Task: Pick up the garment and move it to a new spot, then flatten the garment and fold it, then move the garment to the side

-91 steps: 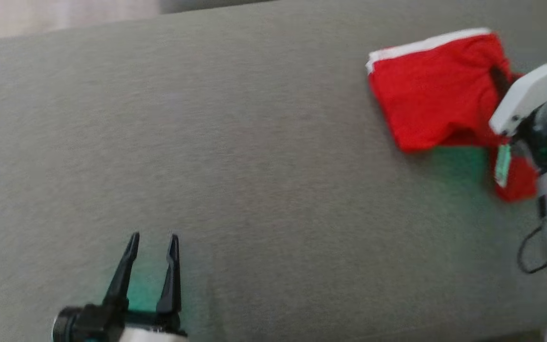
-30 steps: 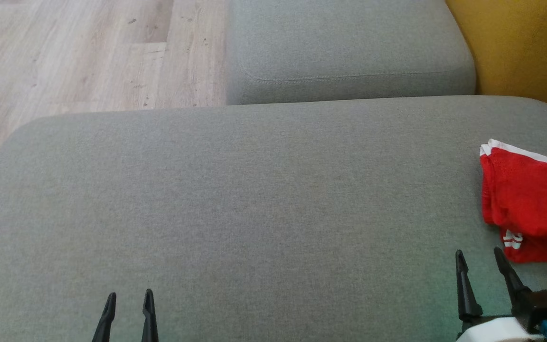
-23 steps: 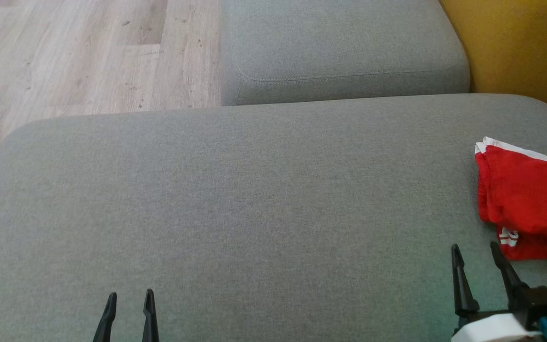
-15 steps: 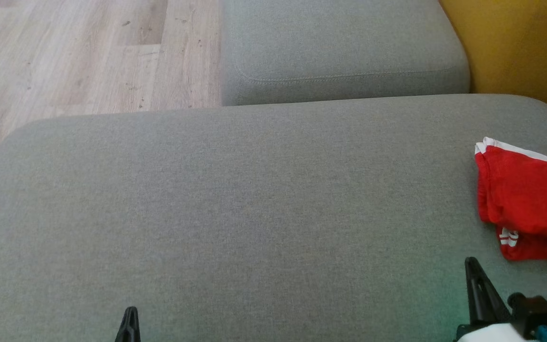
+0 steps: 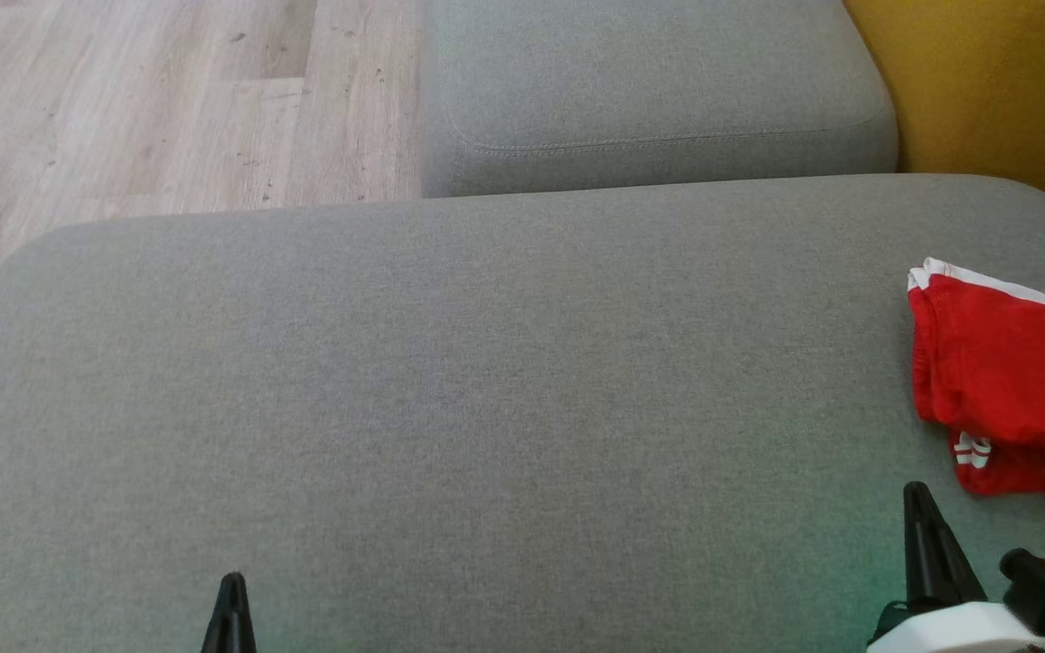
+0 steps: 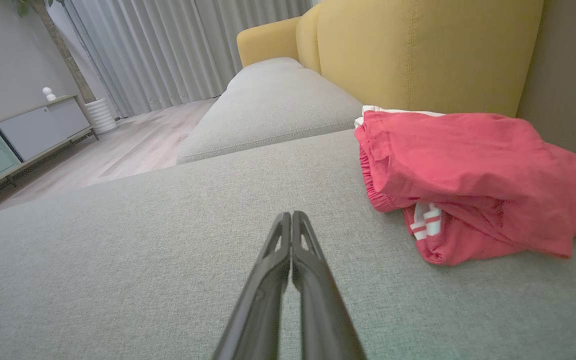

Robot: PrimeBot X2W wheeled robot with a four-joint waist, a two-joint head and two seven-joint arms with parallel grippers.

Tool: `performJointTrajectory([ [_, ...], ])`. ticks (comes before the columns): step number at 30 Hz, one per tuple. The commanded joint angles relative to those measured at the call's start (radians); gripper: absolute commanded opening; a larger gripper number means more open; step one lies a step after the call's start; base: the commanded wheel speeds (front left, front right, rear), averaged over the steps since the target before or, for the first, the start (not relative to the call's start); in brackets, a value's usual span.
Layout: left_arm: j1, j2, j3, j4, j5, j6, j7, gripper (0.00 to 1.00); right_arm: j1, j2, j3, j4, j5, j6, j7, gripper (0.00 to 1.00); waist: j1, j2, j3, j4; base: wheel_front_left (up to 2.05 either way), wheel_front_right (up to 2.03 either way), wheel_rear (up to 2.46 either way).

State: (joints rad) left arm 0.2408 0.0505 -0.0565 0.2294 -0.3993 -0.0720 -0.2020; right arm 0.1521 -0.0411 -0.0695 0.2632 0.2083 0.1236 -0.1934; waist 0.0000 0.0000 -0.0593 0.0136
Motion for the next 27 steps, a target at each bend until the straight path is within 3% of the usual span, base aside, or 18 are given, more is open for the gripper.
performJointTrajectory([
  [1,-0.043,0.001,0.021,-0.024,-0.026,-0.008,0.005,0.0,-0.048,-0.002,-0.003,-0.034,0.033,0.001,0.005,0.0,0.0,0.0,0.001,0.0,0.0,0.0,0.0],
  [27,-0.116,0.001,0.057,-0.015,-0.308,-0.02,0.079,0.0,-0.098,-0.004,-0.012,-0.031,0.358,0.003,0.076,0.0,0.0,0.0,0.015,-0.003,0.0,0.0,0.0],
])
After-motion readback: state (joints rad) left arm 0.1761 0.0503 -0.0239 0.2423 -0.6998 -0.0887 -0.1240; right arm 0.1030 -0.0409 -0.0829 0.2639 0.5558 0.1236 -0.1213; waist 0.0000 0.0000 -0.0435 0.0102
